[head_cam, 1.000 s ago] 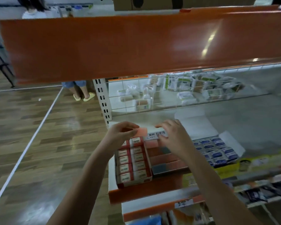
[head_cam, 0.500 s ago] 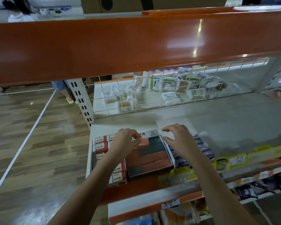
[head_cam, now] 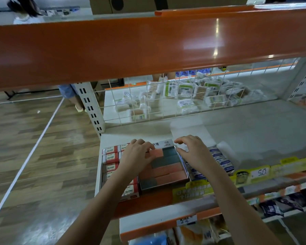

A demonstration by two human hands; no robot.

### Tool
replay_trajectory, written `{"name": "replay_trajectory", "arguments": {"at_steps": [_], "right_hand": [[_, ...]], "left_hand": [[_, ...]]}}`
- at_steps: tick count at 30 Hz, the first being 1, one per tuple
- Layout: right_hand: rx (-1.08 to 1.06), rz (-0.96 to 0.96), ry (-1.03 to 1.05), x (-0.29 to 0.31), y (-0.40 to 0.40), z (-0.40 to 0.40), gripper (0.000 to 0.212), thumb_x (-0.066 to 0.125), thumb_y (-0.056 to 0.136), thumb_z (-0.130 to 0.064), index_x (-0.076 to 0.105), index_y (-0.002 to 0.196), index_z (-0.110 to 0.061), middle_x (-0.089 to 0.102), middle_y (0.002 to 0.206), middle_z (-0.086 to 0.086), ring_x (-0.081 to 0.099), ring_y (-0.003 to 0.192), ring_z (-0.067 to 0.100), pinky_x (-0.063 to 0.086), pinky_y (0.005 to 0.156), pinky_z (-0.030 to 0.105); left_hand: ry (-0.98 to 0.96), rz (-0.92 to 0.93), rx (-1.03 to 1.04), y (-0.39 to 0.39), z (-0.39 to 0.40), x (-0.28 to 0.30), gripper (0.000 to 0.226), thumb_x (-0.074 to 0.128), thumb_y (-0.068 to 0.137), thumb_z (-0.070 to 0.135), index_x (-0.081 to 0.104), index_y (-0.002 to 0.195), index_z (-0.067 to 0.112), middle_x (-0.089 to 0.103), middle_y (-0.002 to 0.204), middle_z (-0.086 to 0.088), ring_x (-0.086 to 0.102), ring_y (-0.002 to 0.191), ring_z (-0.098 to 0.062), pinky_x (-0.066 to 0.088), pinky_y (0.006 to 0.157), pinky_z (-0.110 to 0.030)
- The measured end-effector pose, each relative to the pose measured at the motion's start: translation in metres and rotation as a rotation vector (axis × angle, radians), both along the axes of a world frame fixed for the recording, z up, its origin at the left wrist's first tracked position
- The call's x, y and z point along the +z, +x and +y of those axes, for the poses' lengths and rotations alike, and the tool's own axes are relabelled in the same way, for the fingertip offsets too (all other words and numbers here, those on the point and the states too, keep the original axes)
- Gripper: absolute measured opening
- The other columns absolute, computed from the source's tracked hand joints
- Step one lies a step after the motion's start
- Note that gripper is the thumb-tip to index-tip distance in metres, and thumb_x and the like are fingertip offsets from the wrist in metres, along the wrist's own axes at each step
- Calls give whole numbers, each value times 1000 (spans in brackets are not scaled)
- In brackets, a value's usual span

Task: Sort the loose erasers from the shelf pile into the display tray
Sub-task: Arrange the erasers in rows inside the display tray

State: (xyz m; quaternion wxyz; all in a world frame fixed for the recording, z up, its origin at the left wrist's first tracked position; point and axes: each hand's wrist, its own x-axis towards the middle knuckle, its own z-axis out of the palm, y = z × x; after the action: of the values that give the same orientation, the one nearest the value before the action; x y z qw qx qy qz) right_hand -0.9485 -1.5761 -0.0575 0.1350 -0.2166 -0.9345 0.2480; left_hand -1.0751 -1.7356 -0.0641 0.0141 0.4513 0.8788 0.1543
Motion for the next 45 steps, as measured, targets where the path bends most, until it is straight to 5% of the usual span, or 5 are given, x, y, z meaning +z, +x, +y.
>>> {"name": "replay_trajectory", "arguments": {"at_steps": [13, 25, 34, 45], "right_hand": [[-23, -26, -2, 0, -3, -11, 25, 52, 94, -25, 59, 117, -21, 59, 113, -6, 46, 106, 7, 29, 78, 16], [18, -81, 71, 17, -6, -7, 28, 52, 94, -24, 58, 120, -18, 58, 117, 0, 46, 112, 14, 37, 91, 25], [-100, -239, 280, 47, 57, 83, 36, 53, 93, -24, 51, 128, -19, 52, 127, 6, 43, 121, 23, 37, 99, 35], [-343, -364, 237, 30, 231, 257, 42, 52, 91, -25, 45, 133, -18, 46, 131, 10, 44, 124, 28, 38, 99, 37]], "left_hand": [[-127, 173, -109, -6, -9, -1, 41, 42, 93, 51, 51, 127, 30, 51, 128, 7, 42, 117, -14, 32, 97, -29], [-166, 149, -210, -15, 8, 25, 40, 45, 94, 44, 48, 129, 27, 52, 129, 3, 44, 120, -16, 34, 100, -31], [-111, 261, -319, 53, 131, 60, 35, 43, 96, 40, 52, 123, 19, 53, 124, -4, 46, 117, -24, 39, 94, -35], [-132, 234, -481, 222, 331, 31, 38, 45, 93, 43, 51, 123, 20, 50, 125, -6, 45, 117, -26, 38, 91, -37]]}}
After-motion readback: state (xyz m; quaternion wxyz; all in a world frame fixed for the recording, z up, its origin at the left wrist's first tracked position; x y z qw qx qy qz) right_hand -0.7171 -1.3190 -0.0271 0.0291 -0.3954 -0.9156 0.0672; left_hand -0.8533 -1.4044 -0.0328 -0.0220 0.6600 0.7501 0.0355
